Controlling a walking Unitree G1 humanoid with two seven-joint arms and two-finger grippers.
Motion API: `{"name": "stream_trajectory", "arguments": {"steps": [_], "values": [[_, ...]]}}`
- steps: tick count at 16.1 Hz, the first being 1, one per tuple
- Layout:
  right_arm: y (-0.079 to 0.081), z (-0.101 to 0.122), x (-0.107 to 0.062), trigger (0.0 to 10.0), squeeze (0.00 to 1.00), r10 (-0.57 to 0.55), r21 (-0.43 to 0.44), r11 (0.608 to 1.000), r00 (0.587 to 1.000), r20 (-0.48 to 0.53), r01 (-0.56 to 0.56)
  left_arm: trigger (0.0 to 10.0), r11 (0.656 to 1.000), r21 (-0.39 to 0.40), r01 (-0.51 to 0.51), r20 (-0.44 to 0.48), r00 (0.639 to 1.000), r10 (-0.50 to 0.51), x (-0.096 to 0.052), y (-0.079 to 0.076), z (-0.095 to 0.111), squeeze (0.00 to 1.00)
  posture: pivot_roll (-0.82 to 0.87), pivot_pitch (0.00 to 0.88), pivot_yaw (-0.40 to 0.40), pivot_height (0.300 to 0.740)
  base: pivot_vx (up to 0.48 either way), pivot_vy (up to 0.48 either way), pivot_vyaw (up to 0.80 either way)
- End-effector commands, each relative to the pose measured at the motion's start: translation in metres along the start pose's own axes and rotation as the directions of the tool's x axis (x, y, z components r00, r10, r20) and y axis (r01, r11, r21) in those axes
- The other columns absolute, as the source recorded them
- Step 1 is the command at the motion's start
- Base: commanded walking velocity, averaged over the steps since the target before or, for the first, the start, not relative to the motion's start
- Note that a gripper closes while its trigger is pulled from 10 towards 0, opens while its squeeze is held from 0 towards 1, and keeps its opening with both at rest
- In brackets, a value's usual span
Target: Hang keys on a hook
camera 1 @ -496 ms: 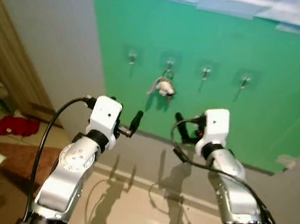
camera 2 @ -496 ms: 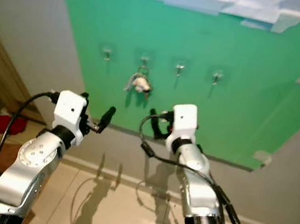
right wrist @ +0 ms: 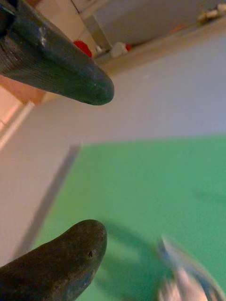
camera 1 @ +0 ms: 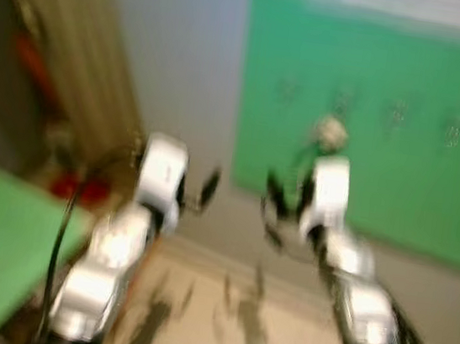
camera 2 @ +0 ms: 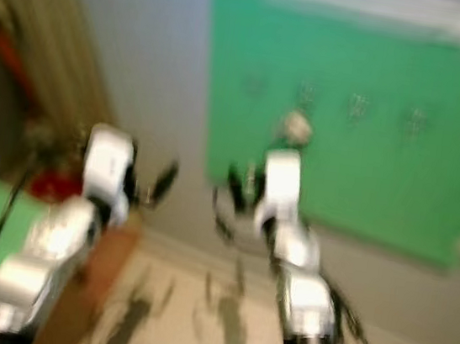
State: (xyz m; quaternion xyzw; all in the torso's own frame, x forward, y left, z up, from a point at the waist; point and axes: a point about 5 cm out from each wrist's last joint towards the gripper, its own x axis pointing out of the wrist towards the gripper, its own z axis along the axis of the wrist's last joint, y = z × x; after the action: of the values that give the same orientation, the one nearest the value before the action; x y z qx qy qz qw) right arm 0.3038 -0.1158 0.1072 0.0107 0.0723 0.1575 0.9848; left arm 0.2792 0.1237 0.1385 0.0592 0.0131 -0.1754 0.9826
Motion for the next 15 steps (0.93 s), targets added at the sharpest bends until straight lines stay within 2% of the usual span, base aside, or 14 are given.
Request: {"name": "stream_trajectory", "arguments": {"steps": [1,3,7,9,12,15], "values": [[0.007,0.004,0.003,10.0,0.0,0.029,0.012,0.999,1.0,0.01,-0.03,10.0,0.999,0.03,-0.011,0.009,1.0,0.01,0.001,0.005,0.004,0.11,0.01,0.0,0.065,0.74,0.0,0.0,0.69],[0.008,0.003,0.003,10.0,0.0,0.035,0.012,0.999,0.999,0.003,-0.035,10.0,0.999,0.043,-0.02,0.003,1.0,0.02,0.001,0.007,0.004,0.0,0.01,0.0,0.065,0.74,0.0,0.0,0.68],[0.01,0.002,0.001,10.0,0.0,0.072,0.024,0.997,0.997,-0.003,-0.072,10.0,0.998,0.051,-0.031,-0.003,0.999,0.032,0.003,0.008,0.005,0.0,0.01,0.0,0.065,0.74,0.0,0.0,0.68],[0.01,0.002,0.001,10.0,0.0,0.081,0.03,0.996,0.997,-0.005,-0.081,10.0,0.995,0.058,-0.081,-0.027,0.996,0.083,0.004,0.014,0.001,0.0,0.01,0.0,0.059,0.74,0.0,0.0,0.68],[-0.003,0.004,0.0,10.0,0.0,0.027,0.036,0.999,1.0,0.009,-0.028,10.0,0.995,-0.016,-0.102,-0.04,0.994,0.101,0.006,0.016,-0.004,0.0,0.0,0.0,0.051,0.74,0.0,0.0,0.68],[-0.009,0.006,-0.002,10.0,0.0,-0.021,0.048,0.999,0.999,0.024,0.02,10.0,0.996,-0.018,-0.083,-0.042,0.996,0.082,0.007,0.014,-0.005,0.0,-0.01,0.0,0.058,0.74,0.0,0.0,0.68]]}}
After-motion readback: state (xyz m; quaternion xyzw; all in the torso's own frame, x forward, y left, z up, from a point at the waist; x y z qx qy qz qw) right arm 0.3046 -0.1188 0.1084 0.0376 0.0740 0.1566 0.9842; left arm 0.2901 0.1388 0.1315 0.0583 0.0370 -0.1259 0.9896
